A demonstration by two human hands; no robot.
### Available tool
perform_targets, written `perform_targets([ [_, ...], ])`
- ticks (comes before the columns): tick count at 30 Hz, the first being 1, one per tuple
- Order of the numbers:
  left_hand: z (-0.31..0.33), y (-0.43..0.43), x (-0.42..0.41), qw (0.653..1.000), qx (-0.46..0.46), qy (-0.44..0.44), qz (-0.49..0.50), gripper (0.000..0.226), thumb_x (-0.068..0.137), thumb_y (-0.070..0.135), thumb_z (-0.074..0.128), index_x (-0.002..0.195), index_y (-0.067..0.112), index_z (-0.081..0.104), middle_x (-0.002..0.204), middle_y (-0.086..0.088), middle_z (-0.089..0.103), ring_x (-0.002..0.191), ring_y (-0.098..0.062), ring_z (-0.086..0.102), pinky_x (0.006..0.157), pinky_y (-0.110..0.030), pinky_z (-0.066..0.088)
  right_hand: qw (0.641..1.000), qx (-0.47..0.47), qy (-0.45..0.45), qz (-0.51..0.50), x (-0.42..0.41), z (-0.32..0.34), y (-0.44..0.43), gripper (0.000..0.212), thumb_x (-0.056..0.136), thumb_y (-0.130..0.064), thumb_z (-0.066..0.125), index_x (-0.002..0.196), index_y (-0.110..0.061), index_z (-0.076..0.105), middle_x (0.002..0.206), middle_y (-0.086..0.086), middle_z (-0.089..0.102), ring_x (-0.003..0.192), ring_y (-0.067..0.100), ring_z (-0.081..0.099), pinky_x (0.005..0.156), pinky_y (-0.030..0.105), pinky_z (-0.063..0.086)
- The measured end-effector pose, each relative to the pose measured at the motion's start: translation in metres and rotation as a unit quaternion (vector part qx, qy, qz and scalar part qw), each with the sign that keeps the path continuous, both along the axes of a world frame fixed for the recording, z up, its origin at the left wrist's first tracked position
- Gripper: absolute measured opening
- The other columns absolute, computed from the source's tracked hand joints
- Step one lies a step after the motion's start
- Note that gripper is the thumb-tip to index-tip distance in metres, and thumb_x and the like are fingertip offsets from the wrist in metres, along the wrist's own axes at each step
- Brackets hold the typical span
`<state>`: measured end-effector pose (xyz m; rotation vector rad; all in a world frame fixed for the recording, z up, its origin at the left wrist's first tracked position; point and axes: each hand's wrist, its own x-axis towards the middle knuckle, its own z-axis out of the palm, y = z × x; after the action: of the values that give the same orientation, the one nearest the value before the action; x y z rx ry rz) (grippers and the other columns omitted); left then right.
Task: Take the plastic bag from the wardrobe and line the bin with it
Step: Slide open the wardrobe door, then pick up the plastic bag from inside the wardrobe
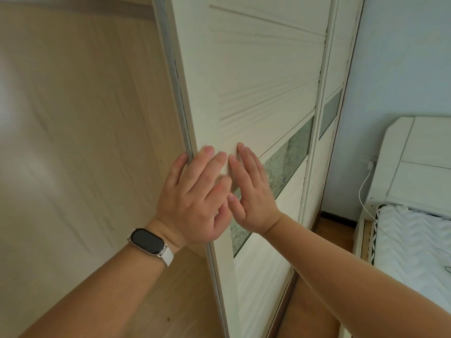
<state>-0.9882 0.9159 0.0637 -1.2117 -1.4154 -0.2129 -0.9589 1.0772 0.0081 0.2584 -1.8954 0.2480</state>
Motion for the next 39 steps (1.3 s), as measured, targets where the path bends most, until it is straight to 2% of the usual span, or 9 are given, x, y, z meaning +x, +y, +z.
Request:
perform_targets([
  [5,-0.004,-0.014,0.005,0.998,-0.058,-0.016,-0.009,0.023,0.082,0.021,0.055,0.095,0.009,0.069,0.131,-0.013,0.061,0.130,-0.031,0.045,0.104,-0.054,0.036,0.999,-0.004,-0.037,-0.028,0.020,0.007,-0.008,0.056,0.095,-0.033,0.039,0.137,0.004,0.039,0.146,0.027,0.034,0.140,0.033,0.029,0.110,0.051,0.031],
  [8,-0.013,-0.035,0.009,0.990,-0.134,-0.032,-0.037,0.034,0.083,0.019,0.056,0.113,0.008,0.070,0.140,-0.010,0.055,0.133,-0.031,0.045,0.108,-0.052,0.035,0.997,0.004,-0.063,-0.050,0.037,0.008,-0.018,0.055,0.099,-0.038,0.037,0.138,0.001,0.041,0.146,0.022,0.038,0.139,0.030,0.032,0.110,0.050,0.032],
  [11,-0.021,-0.066,0.017,0.981,-0.174,-0.080,-0.043,0.039,0.085,0.020,0.057,0.121,0.010,0.066,0.142,-0.010,0.053,0.135,-0.030,0.044,0.110,-0.051,0.034,0.993,-0.010,-0.090,-0.079,0.057,0.007,-0.037,0.055,0.097,-0.039,0.042,0.137,-0.001,0.045,0.143,0.017,0.044,0.134,0.030,0.039,0.105,0.049,0.036],
  [15,-0.035,-0.114,0.023,0.974,-0.169,-0.151,-0.009,0.039,0.087,0.024,0.058,0.122,0.009,0.064,0.139,-0.012,0.055,0.133,-0.032,0.046,0.107,-0.051,0.036,0.990,-0.024,-0.096,-0.101,0.083,0.006,-0.070,0.051,0.094,-0.039,0.046,0.131,-0.004,0.052,0.135,0.015,0.052,0.124,0.030,0.047,0.100,0.044,0.041],
  [21,-0.066,-0.186,0.023,0.956,-0.141,-0.246,0.070,0.040,0.087,0.030,0.059,0.119,0.008,0.065,0.130,-0.012,0.060,0.123,-0.031,0.052,0.097,-0.046,0.043,0.980,0.049,-0.179,-0.074,0.102,-0.008,-0.134,0.049,0.092,-0.040,0.049,0.128,-0.007,0.054,0.130,0.013,0.055,0.119,0.031,0.050,0.095,0.045,0.043],
  [25,-0.100,-0.236,0.021,0.927,-0.137,-0.320,0.142,0.041,0.089,0.035,0.053,0.121,0.011,0.063,0.132,-0.010,0.059,0.125,-0.030,0.050,0.099,-0.046,0.040,0.960,0.082,-0.260,-0.059,0.095,-0.033,-0.178,0.050,0.092,-0.047,0.046,0.129,-0.012,0.053,0.132,0.009,0.054,0.119,0.028,0.049,0.094,0.039,0.042],
  [29,-0.141,-0.283,0.023,0.890,-0.122,-0.388,0.204,0.043,0.090,0.039,0.050,0.123,0.013,0.062,0.135,-0.009,0.057,0.127,-0.031,0.048,0.101,-0.047,0.039,0.927,0.110,-0.355,-0.049,0.077,-0.068,-0.212,0.053,0.091,-0.051,0.044,0.132,-0.018,0.048,0.133,0.005,0.052,0.121,0.027,0.048,0.091,0.041,0.044],
  [36,-0.206,-0.350,0.026,0.814,-0.105,-0.484,0.303,0.045,0.087,0.041,0.047,0.122,0.016,0.061,0.135,-0.008,0.058,0.125,-0.032,0.049,0.101,-0.045,0.038,0.870,0.140,-0.472,0.010,0.030,-0.122,-0.256,0.061,0.090,-0.059,0.031,0.138,-0.022,0.040,0.140,0.004,0.047,0.128,0.027,0.043,0.101,0.044,0.040],
  [39,-0.226,-0.371,0.028,0.777,-0.103,-0.512,0.352,0.045,0.086,0.044,0.046,0.121,0.020,0.061,0.133,-0.007,0.059,0.122,-0.031,0.051,0.100,-0.044,0.041,0.850,0.152,-0.502,0.049,0.002,-0.143,-0.269,0.065,0.089,-0.062,0.024,0.143,-0.026,0.031,0.149,0.002,0.037,0.137,0.026,0.032,0.107,0.044,0.030],
])
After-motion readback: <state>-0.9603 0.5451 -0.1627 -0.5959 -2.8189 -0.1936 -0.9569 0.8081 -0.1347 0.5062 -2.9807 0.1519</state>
